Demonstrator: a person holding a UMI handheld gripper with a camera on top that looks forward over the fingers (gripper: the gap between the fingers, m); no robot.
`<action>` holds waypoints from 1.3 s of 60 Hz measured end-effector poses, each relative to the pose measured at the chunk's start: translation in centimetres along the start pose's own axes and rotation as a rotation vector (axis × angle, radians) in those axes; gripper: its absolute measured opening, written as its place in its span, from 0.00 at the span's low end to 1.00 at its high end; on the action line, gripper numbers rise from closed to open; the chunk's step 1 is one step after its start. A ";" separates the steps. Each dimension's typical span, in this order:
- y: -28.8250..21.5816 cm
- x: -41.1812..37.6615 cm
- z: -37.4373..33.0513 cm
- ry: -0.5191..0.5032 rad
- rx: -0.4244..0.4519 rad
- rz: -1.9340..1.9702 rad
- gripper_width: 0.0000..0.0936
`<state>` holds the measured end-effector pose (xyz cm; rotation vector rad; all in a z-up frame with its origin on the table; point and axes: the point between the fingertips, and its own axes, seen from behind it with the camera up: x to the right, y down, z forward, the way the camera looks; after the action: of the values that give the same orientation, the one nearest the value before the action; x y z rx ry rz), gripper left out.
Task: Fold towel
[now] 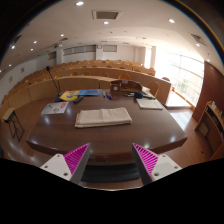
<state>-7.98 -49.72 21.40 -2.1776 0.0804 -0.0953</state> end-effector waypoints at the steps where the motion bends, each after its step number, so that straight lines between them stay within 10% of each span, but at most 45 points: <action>1: 0.1 0.0 0.0 0.003 -0.004 0.001 0.91; 38: 2.2 -15.3 14.3 -0.124 -0.129 -0.099 0.91; 78: -4.2 -22.6 42.5 -0.099 -0.079 -0.170 0.83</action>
<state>-26.16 -10.60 -0.26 -2.2613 -0.1603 -0.0826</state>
